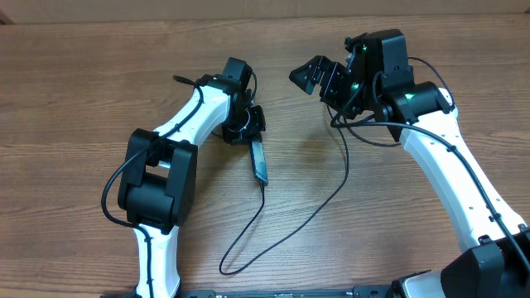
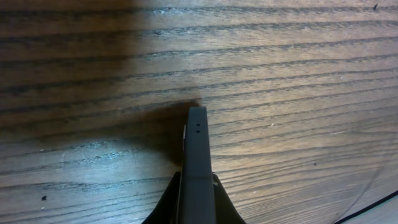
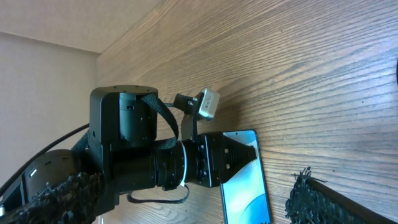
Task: Plug charger to phone and switch on socket
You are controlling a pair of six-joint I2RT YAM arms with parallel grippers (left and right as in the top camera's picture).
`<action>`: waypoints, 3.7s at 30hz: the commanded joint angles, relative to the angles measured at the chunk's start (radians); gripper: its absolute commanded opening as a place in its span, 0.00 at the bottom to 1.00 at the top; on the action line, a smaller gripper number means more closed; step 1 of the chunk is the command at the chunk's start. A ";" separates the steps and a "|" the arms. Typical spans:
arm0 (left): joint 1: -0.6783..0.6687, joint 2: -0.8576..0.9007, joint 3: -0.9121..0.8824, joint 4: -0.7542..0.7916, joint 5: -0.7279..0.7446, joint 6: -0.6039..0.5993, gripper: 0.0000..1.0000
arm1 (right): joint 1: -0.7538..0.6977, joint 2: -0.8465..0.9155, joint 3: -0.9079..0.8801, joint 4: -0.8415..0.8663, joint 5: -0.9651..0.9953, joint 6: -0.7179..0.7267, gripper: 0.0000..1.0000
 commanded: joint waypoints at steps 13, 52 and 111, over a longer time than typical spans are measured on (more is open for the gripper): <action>-0.008 0.004 -0.012 -0.003 -0.020 0.019 0.06 | 0.001 -0.023 0.009 0.005 0.010 -0.007 1.00; -0.008 0.004 -0.012 -0.008 -0.022 0.019 0.19 | 0.001 -0.023 0.009 0.002 0.010 -0.007 1.00; -0.008 0.004 -0.012 -0.010 -0.022 0.019 0.33 | 0.001 -0.023 0.009 -0.017 0.010 -0.007 1.00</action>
